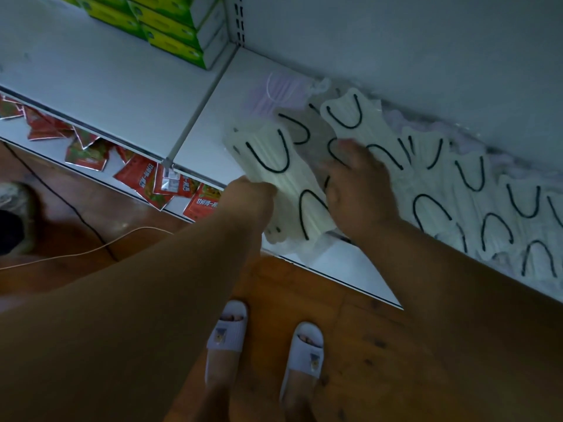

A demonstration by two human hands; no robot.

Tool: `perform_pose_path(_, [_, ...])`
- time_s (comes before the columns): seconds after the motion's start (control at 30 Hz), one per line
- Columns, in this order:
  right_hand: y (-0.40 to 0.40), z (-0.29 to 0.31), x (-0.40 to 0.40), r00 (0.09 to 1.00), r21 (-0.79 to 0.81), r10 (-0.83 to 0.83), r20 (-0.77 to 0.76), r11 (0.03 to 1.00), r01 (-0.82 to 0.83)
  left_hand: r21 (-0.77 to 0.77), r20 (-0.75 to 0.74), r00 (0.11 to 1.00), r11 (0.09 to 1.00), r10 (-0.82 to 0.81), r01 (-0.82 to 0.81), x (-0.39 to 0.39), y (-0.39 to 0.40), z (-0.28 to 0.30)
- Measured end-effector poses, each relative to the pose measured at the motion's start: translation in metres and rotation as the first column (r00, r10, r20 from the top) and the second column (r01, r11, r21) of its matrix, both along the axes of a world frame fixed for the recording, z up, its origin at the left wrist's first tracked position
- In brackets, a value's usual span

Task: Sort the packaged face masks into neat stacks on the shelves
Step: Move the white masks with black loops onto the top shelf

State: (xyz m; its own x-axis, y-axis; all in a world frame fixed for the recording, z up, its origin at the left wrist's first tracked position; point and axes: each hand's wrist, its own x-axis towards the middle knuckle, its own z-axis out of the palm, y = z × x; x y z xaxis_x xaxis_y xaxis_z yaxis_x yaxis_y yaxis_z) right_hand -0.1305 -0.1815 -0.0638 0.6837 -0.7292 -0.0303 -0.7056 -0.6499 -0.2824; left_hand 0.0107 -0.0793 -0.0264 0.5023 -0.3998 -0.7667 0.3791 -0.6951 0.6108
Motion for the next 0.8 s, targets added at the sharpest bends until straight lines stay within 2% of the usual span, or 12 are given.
perform_pose_path(0.07, [-0.015, -0.006, -0.010, 0.979, -0.034, -0.131, -0.157, 0.991, 0.127, 0.017, 0.007, 1.000, 1.000, -0.021, 0.021, -0.001, 0.001, -0.003])
perform_pose_path(0.13, [-0.023, -0.012, -0.020, 0.974, -0.009, -0.135, -0.183, 0.991, 0.135, 0.011, -0.005, 1.000, 1.000, -0.023, 0.023, -0.005, 0.002, -0.002])
perform_pose_path(0.2, [-0.024, -0.017, -0.028, 0.990, -0.027, -0.103, -0.100, 0.995, 0.101, -0.008, -0.020, 1.000, 1.000, -0.016, 0.016, -0.010, 0.001, -0.003])
perform_pose_path(0.27, [-0.022, -0.012, -0.028, 0.988, -0.023, -0.148, 0.032, 0.989, 0.149, -0.011, -0.045, 0.999, 1.000, -0.013, 0.012, -0.013, -0.001, -0.003])
perform_pose_path(0.33, [-0.016, -0.001, -0.026, 0.949, 0.060, -0.266, 0.168, 0.964, 0.260, -0.029, -0.119, 0.993, 1.000, 0.010, -0.013, -0.015, -0.004, 0.001])
perform_pose_path(0.43, [0.001, 0.016, -0.022, 0.859, 0.231, -0.429, 0.280, 0.898, 0.374, -0.052, -0.238, 0.967, 0.993, 0.088, -0.104, -0.022, -0.009, 0.005])
perform_pose_path(0.5, [0.017, 0.025, -0.019, 0.870, 0.327, -0.405, 0.282, 0.893, 0.310, -0.115, -0.282, 0.955, 0.985, 0.093, -0.130, -0.026, -0.013, 0.006])
perform_pose_path(0.57, [0.036, 0.026, -0.020, 0.928, 0.410, -0.271, 0.256, 0.900, 0.149, -0.176, -0.340, 0.940, 0.978, 0.044, -0.109, -0.032, -0.015, 0.008])
perform_pose_path(0.6, [0.043, 0.024, -0.023, 0.934, 0.447, -0.235, 0.270, 0.890, 0.095, -0.183, -0.336, 0.942, 0.979, 0.019, -0.086, -0.035, -0.016, 0.008])
perform_pose_path(0.67, [0.050, 0.023, -0.030, 0.905, 0.490, -0.276, 0.325, 0.867, 0.089, -0.168, -0.225, 0.974, 0.986, -0.023, -0.016, -0.039, -0.017, 0.003])
perform_pose_path(0.73, [0.046, 0.021, -0.043, 0.882, 0.341, -0.308, 0.358, 0.922, 0.184, -0.094, -0.049, 0.995, 0.992, -0.092, 0.087, -0.043, -0.019, -0.003])
perform_pose_path(0.8, [0.031, 0.011, -0.063, 0.907, 0.105, -0.331, 0.261, 0.944, 0.314, -0.039, -0.010, 0.987, 0.986, -0.163, 0.162, -0.049, -0.019, -0.006])
